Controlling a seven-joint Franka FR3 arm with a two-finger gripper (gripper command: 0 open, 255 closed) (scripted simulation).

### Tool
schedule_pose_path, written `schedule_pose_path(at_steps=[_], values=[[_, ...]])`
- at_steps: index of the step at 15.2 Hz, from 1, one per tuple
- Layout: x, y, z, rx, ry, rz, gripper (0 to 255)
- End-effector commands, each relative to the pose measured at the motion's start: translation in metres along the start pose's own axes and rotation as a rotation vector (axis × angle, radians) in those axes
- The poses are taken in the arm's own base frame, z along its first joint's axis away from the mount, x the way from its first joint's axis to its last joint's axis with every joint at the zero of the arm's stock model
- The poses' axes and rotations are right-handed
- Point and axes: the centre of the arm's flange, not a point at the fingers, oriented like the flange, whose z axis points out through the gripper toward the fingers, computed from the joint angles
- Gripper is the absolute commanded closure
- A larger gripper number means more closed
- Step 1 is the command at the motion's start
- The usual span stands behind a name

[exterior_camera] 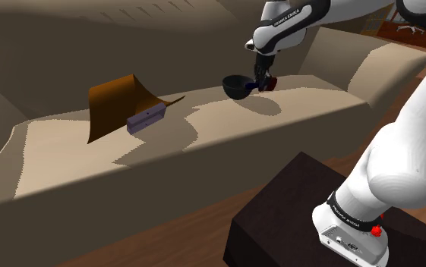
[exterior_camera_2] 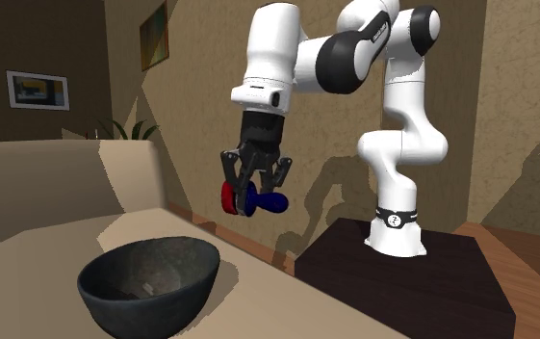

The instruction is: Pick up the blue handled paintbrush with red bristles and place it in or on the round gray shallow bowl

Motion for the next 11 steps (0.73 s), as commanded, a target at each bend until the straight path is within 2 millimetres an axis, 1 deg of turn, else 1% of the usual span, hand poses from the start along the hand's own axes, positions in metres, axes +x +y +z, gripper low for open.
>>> schedule_pose_path(at_steps=[1, 11], values=[[-0.002, 0.002, -0.011, 0.0, 0.0, 0.0, 255], [-0.005, 0.008, -0.063, 0.0, 0.0, 0.0, 255]])
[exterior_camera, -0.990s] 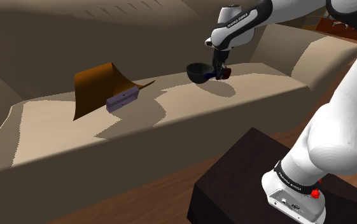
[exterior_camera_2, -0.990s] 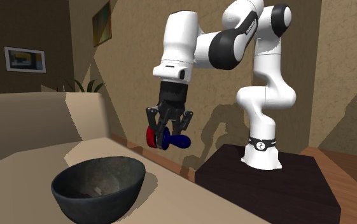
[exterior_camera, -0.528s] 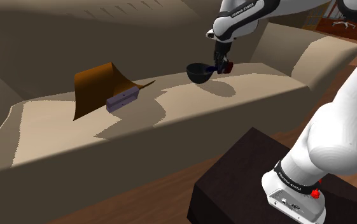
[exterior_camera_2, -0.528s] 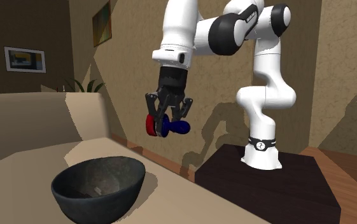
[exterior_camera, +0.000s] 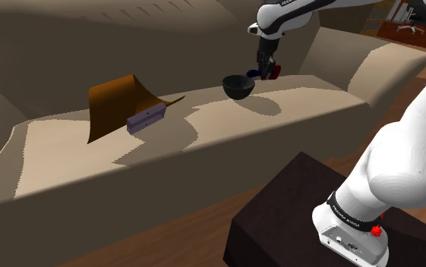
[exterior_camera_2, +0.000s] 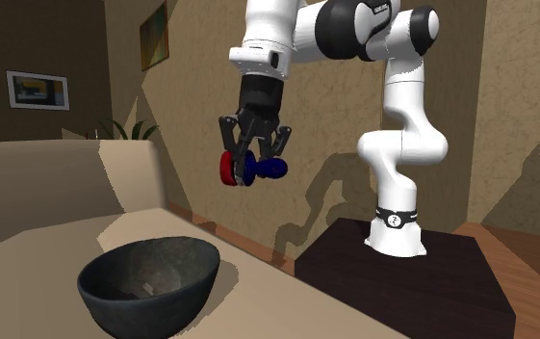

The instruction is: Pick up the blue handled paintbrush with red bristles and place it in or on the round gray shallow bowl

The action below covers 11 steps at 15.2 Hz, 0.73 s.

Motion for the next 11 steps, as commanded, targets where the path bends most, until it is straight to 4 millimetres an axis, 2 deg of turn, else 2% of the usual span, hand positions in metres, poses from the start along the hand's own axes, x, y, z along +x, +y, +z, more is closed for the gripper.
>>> schedule_pose_path(at_steps=[1, 11], values=[[0.0, 0.001, -0.006, 0.0, 0.0, 0.0, 255], [0.036, 0.127, 0.006, 0.0, 0.0, 0.0, 255]])
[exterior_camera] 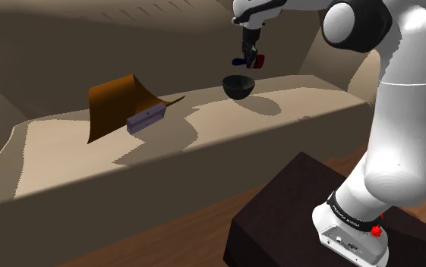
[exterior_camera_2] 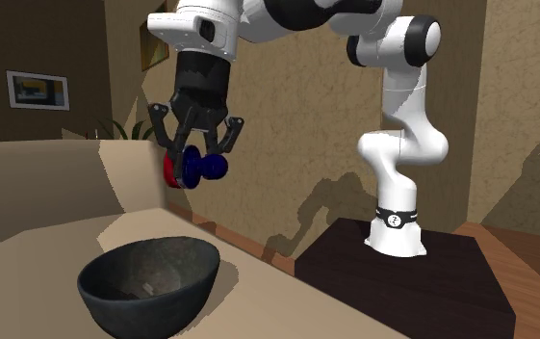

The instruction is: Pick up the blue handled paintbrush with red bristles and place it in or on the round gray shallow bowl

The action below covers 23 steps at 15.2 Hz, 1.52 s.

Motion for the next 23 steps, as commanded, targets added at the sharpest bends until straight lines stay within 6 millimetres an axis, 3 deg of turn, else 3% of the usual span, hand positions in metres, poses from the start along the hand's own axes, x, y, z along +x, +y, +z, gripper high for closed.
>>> schedule_pose_path(at_steps=[1, 3, 16, 23], values=[[0.008, 0.025, 0.006, 0.0, 0.002, -0.001, 255], [0.018, 0.059, 0.01, 0.0, 0.002, -0.001, 255], [0.023, 0.051, 0.078, 0.0, 0.002, -0.001, 255], [0.023, 0.051, 0.08, 0.0, 0.002, -0.001, 255]])
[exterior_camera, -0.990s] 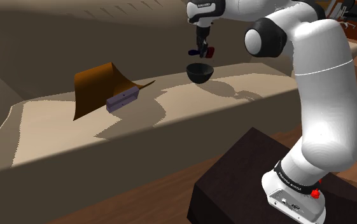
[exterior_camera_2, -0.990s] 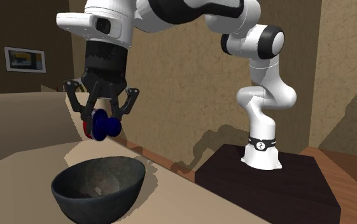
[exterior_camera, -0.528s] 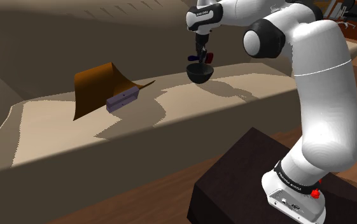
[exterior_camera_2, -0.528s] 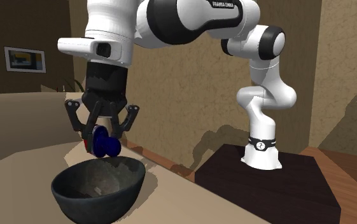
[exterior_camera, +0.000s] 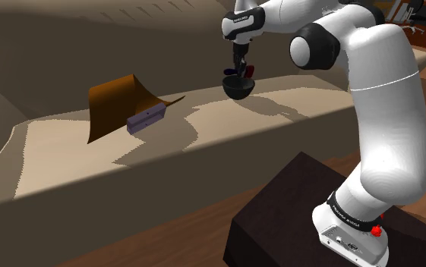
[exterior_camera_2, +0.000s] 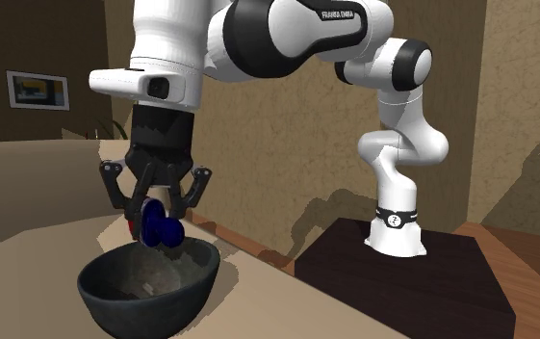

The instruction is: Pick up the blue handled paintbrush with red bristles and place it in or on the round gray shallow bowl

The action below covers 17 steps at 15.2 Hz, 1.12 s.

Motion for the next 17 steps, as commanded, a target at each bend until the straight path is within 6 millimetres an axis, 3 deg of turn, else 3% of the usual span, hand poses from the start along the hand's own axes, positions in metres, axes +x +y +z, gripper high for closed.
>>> schedule_pose_path(at_steps=[1, 2, 7, 11, 17], values=[[0.0, 0.0, 0.0, 0.0, 0.0, 0.0, 255], [0.0, 0.0, 0.0, 0.0, 0.0, 0.0, 0], [0.0, 0.0, 0.0, 0.0, 0.0, 0.0, 0], [0.0, 0.0, -0.05, 0.0, 0.0, 0.0, 0], [0.0, 0.0, -0.05, 0.0, 0.0, 0.0, 0]])
